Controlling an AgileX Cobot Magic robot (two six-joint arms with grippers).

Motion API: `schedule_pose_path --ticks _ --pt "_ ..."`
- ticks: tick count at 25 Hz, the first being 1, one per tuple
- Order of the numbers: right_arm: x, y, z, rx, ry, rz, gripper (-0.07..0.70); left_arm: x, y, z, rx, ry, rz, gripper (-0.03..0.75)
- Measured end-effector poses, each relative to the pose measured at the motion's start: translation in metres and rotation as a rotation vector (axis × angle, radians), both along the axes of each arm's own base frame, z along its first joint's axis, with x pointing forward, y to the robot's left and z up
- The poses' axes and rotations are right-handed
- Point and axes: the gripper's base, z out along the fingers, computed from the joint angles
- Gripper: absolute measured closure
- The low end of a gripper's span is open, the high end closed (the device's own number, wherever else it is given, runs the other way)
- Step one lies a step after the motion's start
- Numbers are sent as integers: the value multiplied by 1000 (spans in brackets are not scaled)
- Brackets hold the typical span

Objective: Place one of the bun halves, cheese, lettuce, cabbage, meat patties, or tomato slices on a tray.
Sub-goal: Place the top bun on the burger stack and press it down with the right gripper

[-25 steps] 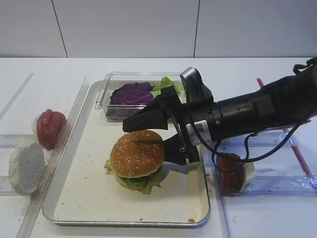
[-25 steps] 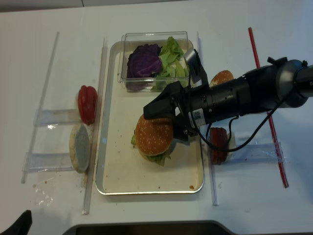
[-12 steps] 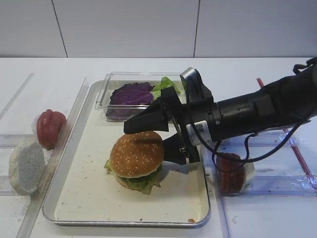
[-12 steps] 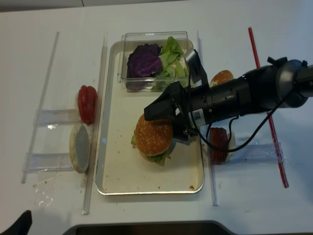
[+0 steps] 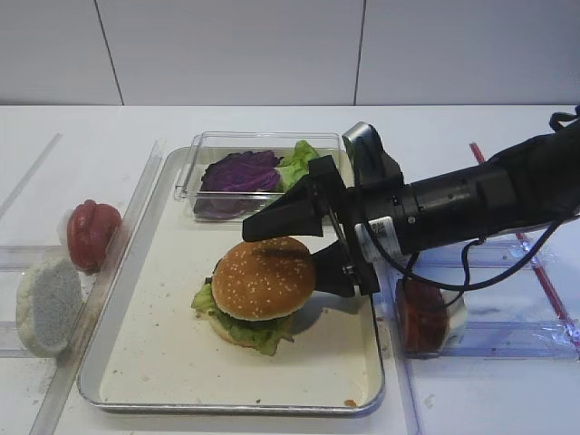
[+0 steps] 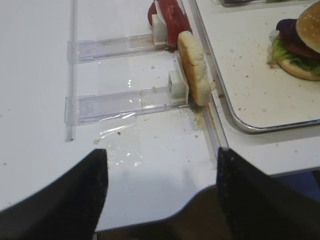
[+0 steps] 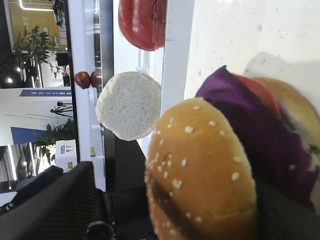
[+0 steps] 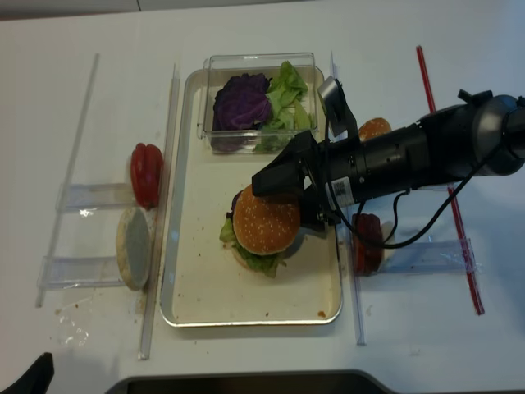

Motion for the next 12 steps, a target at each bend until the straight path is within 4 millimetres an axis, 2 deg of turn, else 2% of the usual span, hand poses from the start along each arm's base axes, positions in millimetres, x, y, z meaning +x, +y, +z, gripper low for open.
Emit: schedule_pose_path --ticks 12 --pt "-2 0 -1 -15 9 20 80 0 0 0 0 0 0 287"
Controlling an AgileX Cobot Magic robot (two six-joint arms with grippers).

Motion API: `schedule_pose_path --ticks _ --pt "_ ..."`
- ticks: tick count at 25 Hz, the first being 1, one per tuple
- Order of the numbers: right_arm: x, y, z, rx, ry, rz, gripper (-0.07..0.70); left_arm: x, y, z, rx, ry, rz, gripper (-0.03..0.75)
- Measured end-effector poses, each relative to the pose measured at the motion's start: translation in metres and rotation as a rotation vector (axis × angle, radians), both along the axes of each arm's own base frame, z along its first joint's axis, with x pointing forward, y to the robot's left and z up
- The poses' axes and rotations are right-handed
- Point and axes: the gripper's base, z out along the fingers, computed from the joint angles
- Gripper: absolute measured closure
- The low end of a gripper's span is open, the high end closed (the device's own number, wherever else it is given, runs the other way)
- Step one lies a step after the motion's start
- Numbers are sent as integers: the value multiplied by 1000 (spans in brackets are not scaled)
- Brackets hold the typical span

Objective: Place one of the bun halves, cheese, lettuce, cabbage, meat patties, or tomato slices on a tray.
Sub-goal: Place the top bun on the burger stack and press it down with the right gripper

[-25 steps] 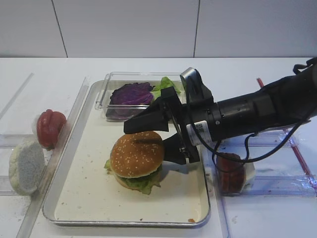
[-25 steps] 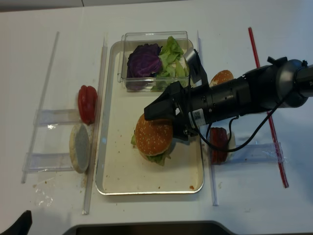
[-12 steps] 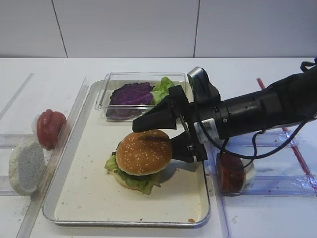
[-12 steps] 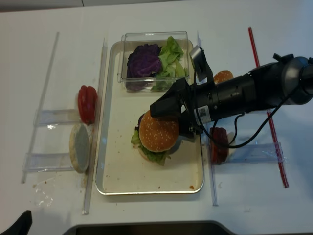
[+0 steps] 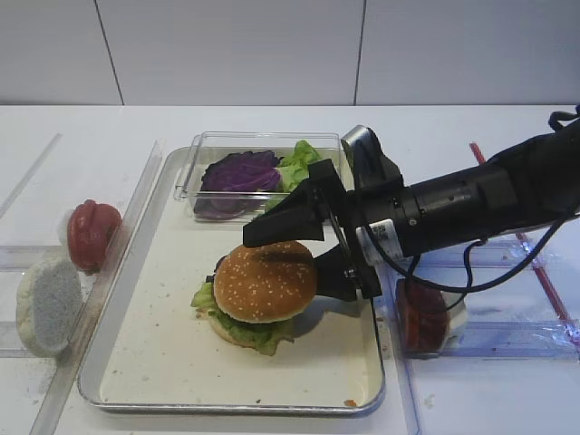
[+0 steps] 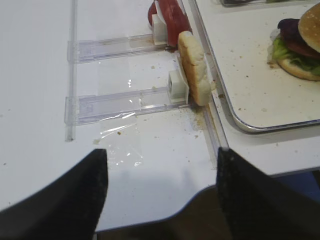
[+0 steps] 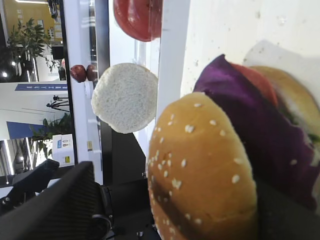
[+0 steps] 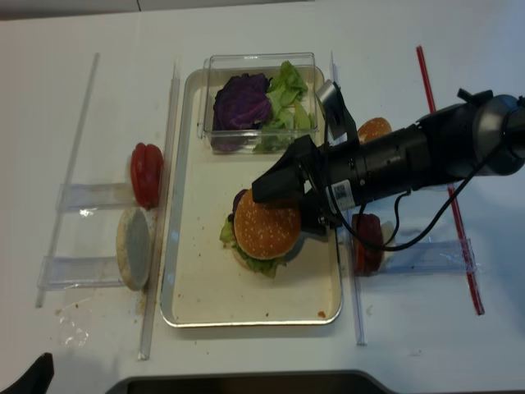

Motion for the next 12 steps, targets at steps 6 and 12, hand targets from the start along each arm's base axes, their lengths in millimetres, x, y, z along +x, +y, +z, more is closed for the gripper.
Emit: schedule_pose_path --ticks 6,12 --pt "0 0 0 -6 -2 9 106 0 0 0 0 0 0 287" --pt "9 3 10 -48 -20 74 122 0 0 0 0 0 0 287"
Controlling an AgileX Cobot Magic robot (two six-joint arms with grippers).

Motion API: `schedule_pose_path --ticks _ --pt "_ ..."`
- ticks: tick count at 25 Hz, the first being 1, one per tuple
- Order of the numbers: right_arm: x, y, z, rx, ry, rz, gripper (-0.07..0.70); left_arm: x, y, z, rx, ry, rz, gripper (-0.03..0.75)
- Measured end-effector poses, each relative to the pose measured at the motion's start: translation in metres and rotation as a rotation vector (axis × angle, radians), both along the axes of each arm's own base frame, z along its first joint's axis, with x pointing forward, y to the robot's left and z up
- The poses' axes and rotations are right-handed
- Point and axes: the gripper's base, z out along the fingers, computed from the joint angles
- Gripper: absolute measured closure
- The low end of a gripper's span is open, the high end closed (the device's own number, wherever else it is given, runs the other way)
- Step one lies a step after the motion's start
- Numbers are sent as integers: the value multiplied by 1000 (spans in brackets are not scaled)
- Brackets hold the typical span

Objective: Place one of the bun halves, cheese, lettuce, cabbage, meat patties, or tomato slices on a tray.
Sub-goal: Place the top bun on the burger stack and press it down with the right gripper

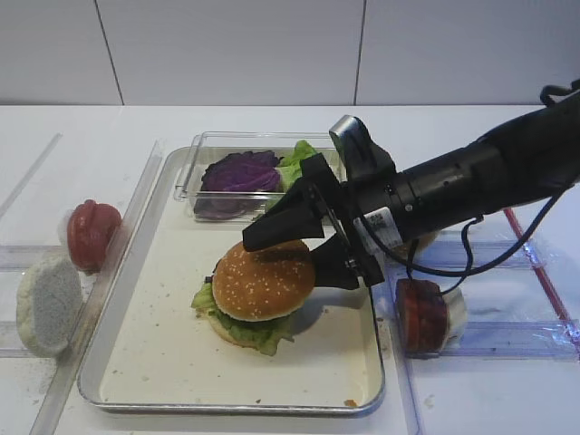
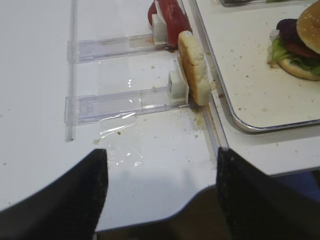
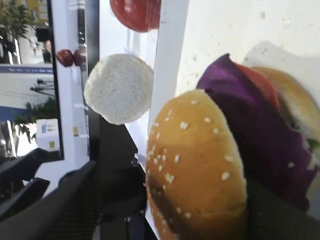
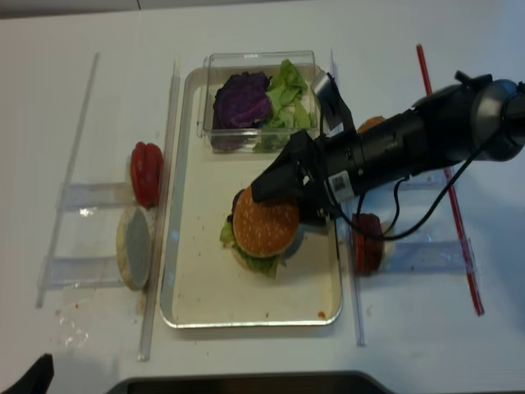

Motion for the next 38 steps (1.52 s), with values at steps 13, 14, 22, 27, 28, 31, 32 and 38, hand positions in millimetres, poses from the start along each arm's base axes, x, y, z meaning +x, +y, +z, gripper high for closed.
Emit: schedule_pose_path --ticks 13,14,22,27,28,31,32,38 --pt "8 1 9 -96 -9 92 125 0 0 0 0 0 0 287" --pt "7 1 9 -100 -8 95 125 0 0 0 0 0 0 287" --pt "11 1 13 -138 -19 123 125 0 0 0 0 0 0 286" --pt "17 1 20 -174 -34 145 125 0 0 0 0 0 0 286" --pt "17 1 21 -180 -33 147 125 0 0 0 0 0 0 286" --pt "18 1 21 -192 -31 151 125 0 0 0 0 0 0 287" --pt "18 1 21 -195 -29 151 125 0 0 0 0 0 0 287" --pt "17 0 20 -216 -26 163 125 0 0 0 0 0 0 287"
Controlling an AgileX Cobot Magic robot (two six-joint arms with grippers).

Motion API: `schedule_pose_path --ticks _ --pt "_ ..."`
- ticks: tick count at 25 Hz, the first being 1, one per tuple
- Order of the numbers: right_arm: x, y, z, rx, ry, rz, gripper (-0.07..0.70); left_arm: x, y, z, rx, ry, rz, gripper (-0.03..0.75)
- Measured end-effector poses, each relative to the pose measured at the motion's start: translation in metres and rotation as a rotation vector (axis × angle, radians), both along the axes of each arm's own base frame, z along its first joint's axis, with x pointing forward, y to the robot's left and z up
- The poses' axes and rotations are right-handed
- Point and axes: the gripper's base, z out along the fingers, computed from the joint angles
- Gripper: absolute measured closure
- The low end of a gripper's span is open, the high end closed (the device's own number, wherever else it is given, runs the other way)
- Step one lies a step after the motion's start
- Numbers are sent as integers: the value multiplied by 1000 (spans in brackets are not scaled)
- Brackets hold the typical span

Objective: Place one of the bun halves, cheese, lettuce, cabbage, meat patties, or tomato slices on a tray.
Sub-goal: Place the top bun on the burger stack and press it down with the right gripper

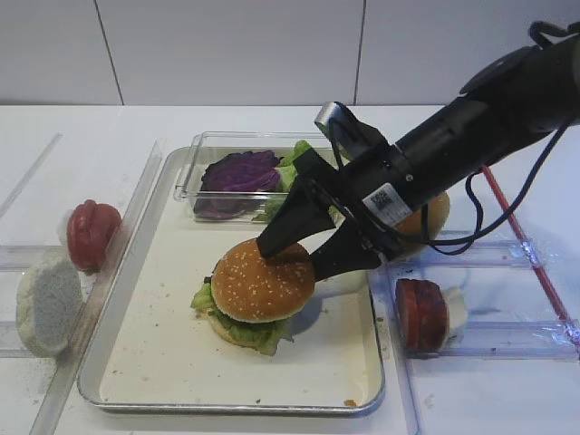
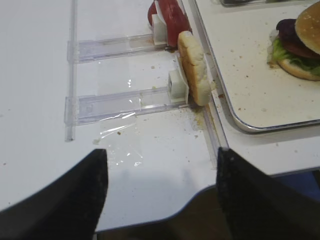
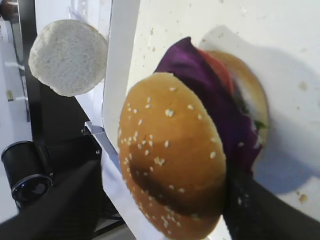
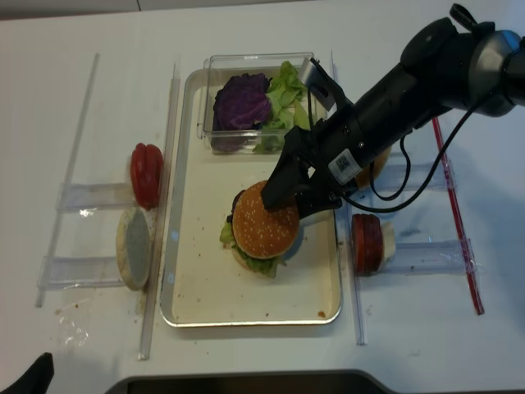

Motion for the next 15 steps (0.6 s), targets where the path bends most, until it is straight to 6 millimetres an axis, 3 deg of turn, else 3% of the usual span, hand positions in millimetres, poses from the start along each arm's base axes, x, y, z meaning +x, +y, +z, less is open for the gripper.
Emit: schedule_pose_path --ticks 9,15 --pt "12 2 16 -19 -35 4 125 0 0 0 0 0 0 287" --pt "11 1 15 -34 -28 7 125 0 0 0 0 0 0 287"
